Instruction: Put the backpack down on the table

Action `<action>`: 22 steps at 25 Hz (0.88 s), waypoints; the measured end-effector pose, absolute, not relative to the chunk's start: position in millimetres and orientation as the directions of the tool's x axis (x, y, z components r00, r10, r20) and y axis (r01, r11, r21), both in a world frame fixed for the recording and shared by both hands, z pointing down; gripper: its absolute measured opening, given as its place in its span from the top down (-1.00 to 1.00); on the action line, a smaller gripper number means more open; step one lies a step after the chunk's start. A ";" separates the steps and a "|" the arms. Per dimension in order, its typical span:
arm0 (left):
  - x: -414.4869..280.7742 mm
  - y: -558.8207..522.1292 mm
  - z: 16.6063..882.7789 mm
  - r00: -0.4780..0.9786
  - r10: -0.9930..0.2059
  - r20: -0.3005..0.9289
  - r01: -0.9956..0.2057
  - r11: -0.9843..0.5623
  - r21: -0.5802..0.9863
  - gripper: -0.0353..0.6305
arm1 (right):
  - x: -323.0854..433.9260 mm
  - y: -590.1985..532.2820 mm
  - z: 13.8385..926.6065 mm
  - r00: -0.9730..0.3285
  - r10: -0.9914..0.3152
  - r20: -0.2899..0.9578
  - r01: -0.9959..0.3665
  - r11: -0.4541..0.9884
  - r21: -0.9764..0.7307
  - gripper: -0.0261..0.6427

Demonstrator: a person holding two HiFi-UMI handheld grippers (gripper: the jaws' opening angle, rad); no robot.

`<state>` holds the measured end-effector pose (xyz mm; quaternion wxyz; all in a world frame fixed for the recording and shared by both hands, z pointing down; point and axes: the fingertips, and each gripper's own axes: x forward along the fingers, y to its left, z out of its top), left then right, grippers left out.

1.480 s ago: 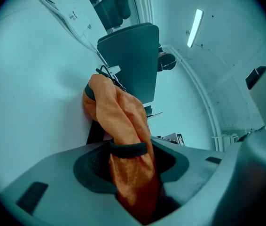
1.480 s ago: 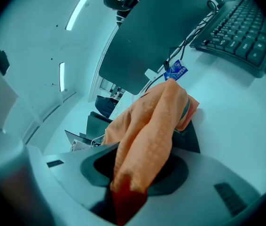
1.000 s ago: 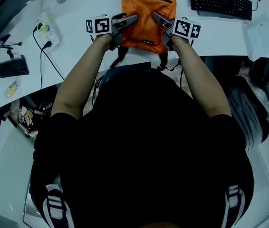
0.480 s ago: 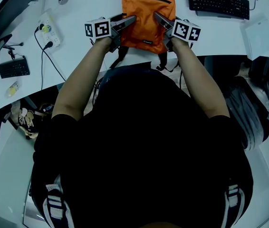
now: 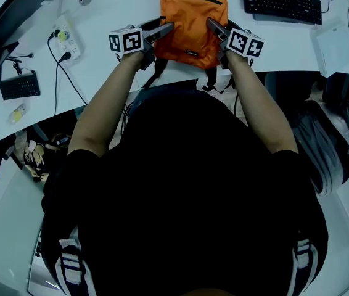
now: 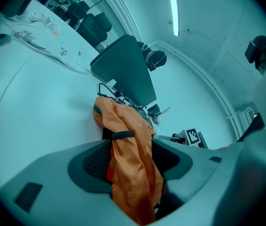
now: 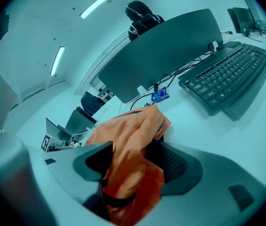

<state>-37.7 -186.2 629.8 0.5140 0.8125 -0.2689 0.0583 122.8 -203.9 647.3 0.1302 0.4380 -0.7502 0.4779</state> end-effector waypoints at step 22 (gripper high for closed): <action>-49.7 -169.7 582.2 0.793 -0.482 0.373 -0.580 -0.411 0.703 0.12 | 167.1 -169.9 593.0 -0.506 -0.639 0.579 -0.859 0.309 -0.409 0.11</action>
